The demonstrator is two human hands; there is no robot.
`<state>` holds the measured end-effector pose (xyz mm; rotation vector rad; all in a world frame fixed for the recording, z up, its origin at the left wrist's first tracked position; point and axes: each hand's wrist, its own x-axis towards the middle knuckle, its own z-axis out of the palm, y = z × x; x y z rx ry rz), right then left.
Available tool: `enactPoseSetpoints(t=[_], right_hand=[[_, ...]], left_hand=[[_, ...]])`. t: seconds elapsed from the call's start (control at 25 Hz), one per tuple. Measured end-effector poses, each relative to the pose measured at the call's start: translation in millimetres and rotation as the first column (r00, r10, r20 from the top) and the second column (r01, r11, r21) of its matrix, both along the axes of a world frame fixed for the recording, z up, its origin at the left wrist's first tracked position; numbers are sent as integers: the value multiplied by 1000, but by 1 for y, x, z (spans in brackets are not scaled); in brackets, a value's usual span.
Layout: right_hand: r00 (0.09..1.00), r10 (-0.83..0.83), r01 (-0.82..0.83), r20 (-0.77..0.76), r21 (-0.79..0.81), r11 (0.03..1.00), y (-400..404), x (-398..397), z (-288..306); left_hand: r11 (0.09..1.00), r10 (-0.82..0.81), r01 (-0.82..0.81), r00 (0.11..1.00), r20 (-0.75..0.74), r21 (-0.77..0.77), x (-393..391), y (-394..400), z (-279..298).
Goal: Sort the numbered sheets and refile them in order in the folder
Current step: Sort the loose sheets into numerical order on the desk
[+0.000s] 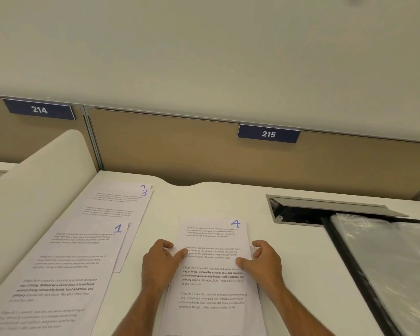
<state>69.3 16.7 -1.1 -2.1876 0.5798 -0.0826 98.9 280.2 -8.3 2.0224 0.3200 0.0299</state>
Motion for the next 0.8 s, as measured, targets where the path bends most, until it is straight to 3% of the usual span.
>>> enactPoseSetpoints(t=[0.24,0.64,0.8], right_hand=[[998,49,-54,-41,-131,990,2,-10,1],[997,53,-62,-60,-159,985,4,-8,0],[999,-14,9,-35,-146,989,6,-7,4]], left_hand=[[999,-36,36,999,-2,-13,0,4,-5],[1000,-9,8,1000,11,13,2,2,-7],[999,-8,9,1000,23,-37,0,1,-4]])
